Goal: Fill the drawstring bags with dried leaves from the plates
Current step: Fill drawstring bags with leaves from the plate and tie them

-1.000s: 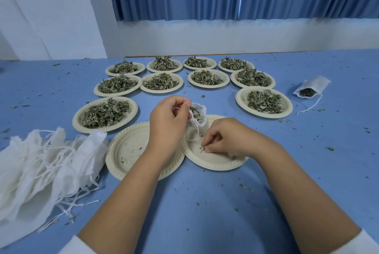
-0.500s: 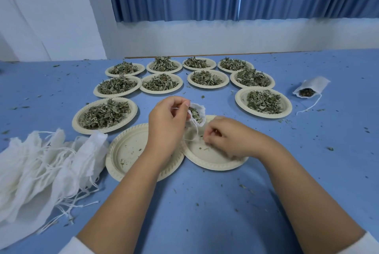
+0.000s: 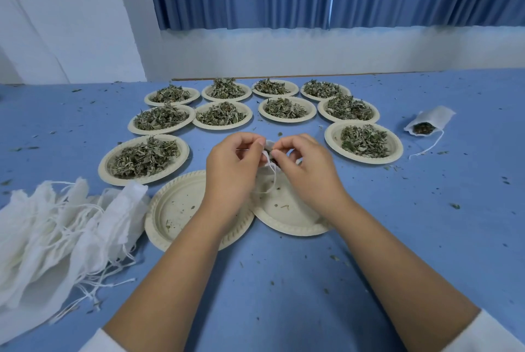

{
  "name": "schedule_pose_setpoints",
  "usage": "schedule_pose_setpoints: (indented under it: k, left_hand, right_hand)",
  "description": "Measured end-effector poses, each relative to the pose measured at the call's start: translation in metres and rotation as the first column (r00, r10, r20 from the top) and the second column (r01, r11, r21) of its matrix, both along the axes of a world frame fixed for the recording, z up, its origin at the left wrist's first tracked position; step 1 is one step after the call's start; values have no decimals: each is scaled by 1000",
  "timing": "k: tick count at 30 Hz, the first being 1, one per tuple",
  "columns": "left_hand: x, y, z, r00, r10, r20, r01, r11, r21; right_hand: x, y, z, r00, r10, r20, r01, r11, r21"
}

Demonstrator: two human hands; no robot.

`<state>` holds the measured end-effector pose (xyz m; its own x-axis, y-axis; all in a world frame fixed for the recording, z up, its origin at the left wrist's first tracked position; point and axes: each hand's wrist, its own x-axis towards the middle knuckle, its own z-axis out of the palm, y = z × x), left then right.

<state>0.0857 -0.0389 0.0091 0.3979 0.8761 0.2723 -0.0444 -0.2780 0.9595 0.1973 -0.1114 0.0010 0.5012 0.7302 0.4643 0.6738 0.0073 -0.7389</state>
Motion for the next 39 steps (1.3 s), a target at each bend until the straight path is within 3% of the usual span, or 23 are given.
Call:
schedule_pose_setpoints:
  k: [5, 9, 13, 17, 23, 26, 30, 33, 36, 39]
  left_hand:
    - [2, -2, -1, 1000, -16, -4, 16, 1000, 0]
    - [3, -2, -3, 999, -44, -13, 44, 998, 33]
    - [3, -2, -6, 994, -93, -52, 98, 989, 113]
    - [3, 0, -8, 993, -106, -44, 110, 989, 100]
    - [0, 2, -4, 996, -69, 54, 69, 998, -1]
    - [0, 3, -3, 995, -69, 70, 69, 998, -3]
    - [-1, 5, -2, 993, -104, 51, 103, 994, 22]
    - [-1, 5, -1, 992, -122, 43, 121, 992, 38]
    - [-1, 6, 0, 992, -118, 39, 116, 992, 41]
    - [-2, 7, 1, 992, -118, 49, 116, 992, 43]
  right_hand:
    - [-2, 0, 0, 994, -50, 99, 49, 999, 18]
    - [0, 0, 0, 956, -109, 272, 113, 994, 3]
    - [3, 1, -1, 953, -46, 300, 91, 986, -139]
    - [6, 0, -2, 969, 44, 242, 7, 979, -205]
    - [13, -11, 8, 995, 64, 74, -62, 997, -35]
    - [15, -16, 10, 987, 68, 143, -60, 997, -56]
    - [14, -14, 7, 939, 127, 320, -43, 965, -257]
    - [15, -11, 4, 926, 186, 329, -73, 942, -327]
    - [19, -11, 0, 951, 196, 238, -120, 947, -298]
    - [22, -13, -1, 967, 155, 202, -121, 978, -171]
